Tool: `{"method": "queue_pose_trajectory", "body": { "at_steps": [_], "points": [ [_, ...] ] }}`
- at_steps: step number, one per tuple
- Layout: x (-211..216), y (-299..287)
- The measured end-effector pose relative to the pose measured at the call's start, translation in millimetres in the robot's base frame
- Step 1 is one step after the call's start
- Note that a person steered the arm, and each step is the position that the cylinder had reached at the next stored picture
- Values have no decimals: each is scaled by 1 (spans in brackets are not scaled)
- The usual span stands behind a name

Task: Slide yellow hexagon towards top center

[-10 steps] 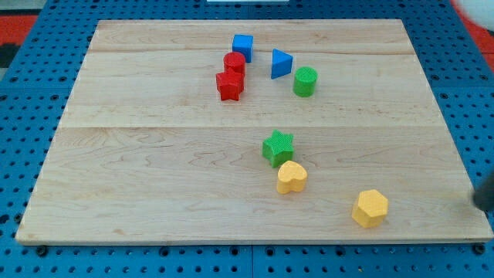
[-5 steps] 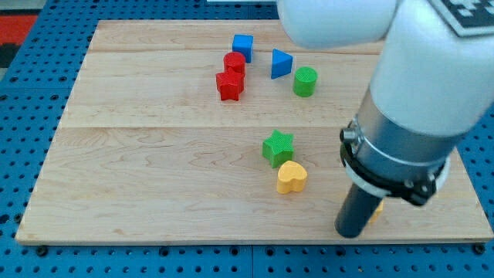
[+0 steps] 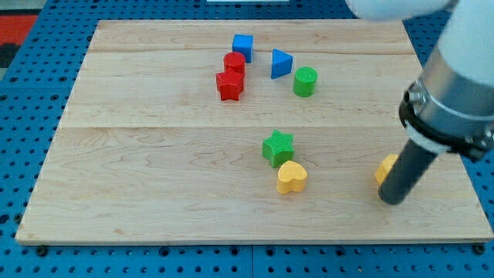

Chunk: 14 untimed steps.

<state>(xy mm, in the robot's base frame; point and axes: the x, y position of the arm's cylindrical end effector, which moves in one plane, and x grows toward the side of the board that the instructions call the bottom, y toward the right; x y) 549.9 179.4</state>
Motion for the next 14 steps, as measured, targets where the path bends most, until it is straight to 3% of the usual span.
{"method": "queue_pose_trajectory", "body": {
  "at_steps": [1, 3, 5, 7, 8, 10, 11, 14],
  "points": [
    [-54, -9],
    [-40, 17],
    [-94, 21],
    [-93, 86],
    [-128, 101],
    [-136, 55],
    [-120, 113],
    [-106, 12]
  ]
}}
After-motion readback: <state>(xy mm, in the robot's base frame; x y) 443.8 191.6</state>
